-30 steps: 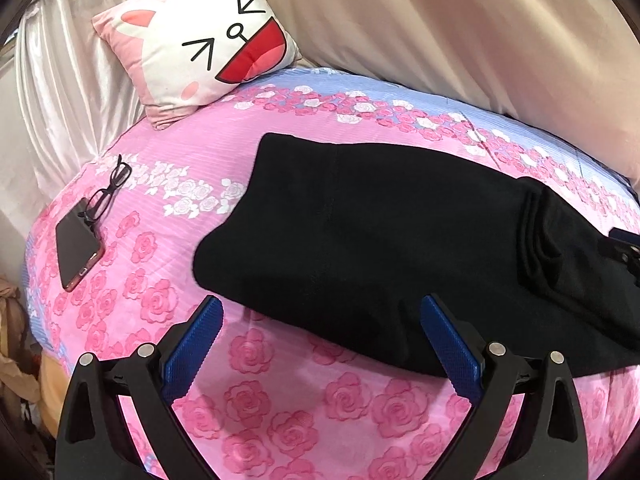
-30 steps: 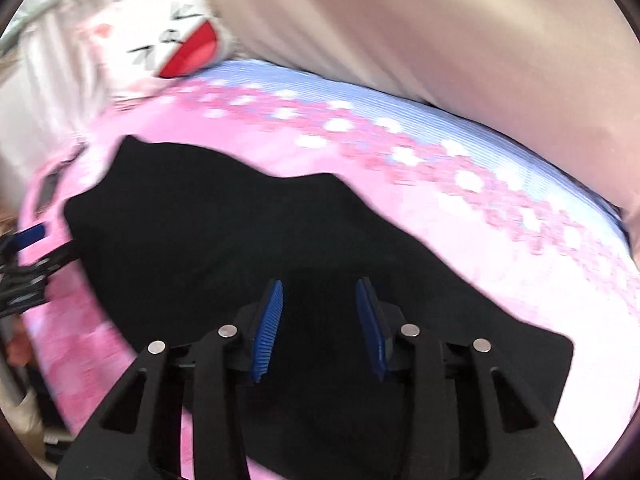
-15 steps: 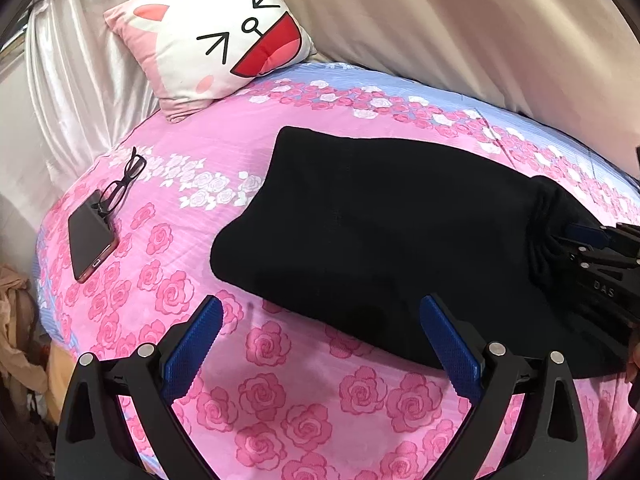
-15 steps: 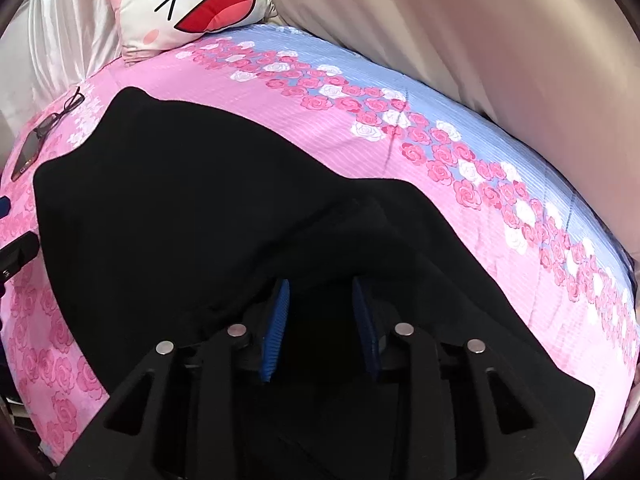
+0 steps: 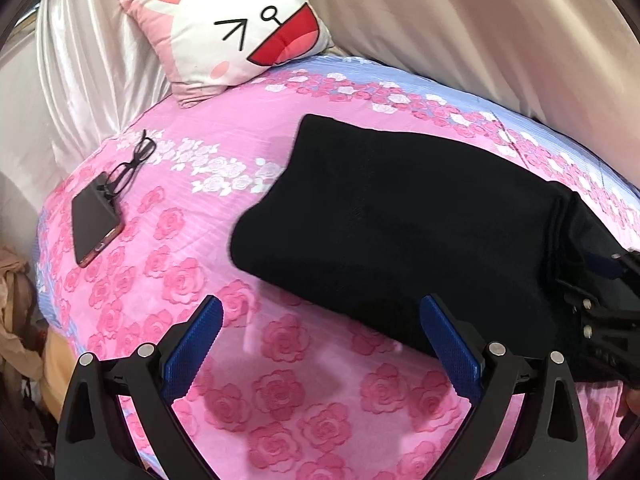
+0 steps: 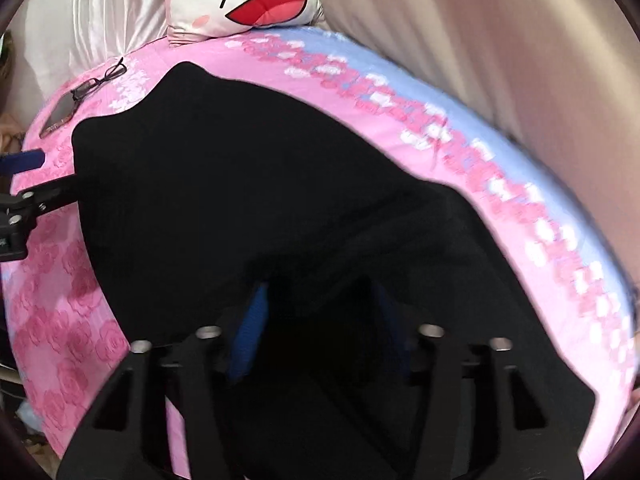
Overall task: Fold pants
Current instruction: 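Lift the leg end with the right gripper and fold it toward the waistband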
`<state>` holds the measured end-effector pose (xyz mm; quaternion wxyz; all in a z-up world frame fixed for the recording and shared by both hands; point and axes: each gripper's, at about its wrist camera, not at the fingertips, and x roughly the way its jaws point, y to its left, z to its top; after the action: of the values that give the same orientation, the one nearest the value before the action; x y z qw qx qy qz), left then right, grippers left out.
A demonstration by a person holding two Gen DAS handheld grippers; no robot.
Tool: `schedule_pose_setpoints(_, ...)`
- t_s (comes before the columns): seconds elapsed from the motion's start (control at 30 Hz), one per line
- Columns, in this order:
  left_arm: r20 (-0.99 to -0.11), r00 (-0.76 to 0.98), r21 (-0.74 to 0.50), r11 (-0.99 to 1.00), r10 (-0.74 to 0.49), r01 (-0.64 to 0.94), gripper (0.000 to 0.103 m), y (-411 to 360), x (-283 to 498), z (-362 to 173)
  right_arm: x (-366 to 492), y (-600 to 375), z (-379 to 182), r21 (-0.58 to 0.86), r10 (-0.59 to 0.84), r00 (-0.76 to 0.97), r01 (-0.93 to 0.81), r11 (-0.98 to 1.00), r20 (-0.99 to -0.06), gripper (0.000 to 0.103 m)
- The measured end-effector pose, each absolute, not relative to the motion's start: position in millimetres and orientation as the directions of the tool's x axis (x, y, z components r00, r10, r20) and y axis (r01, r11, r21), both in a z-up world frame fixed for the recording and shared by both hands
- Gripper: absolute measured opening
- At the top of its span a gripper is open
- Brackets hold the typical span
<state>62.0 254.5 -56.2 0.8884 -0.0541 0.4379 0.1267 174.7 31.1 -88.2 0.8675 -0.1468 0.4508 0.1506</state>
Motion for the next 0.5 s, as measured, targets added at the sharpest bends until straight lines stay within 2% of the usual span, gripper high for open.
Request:
schedule_pose_setpoints(0.07, -0.790, 0.582, 0.021, 0.956, 0.195, -0.291, 0.098, 263.3, 59.7, -55.7, 177.0, 33.8, -87.6, -0.111, 0.134, 0.544, -0.394, 0.912, -0.828, 0.033)
schedule_pose_setpoints(0.17, -0.793, 0.573, 0.012, 0.946, 0.207, -0.325, 0.098, 276.5, 59.3, -56.5, 170.9, 38.8, -81.5, -0.095, 0.154, 0.529, -0.412, 0.906, -0.834, 0.024)
schedule_pose_setpoints(0.23, -0.795, 0.570, 0.003, 0.940, 0.209, -0.341, 0.097, 282.8, 60.7, -56.9, 166.7, 45.4, -81.3, -0.110, 0.145, 0.526, -0.423, 0.899, -0.838, 0.023)
schedule_pose_setpoints(0.33, -0.792, 0.574, -0.003, 0.939, 0.208, -0.345, 0.098, 284.5, 62.5, -56.1, 163.5, 55.6, -84.7, -0.154, 0.113, 0.538, -0.425, 0.892, -0.835, 0.023)
schedule_pose_setpoints(0.5, -0.800, 0.574, -0.039, 0.940, 0.174, -0.338, 0.098, 285.8, 64.8, -57.1, 155.5, 65.3, -83.7, -0.221, 0.075, 0.582, -0.421, 0.880, -0.810, 0.042)
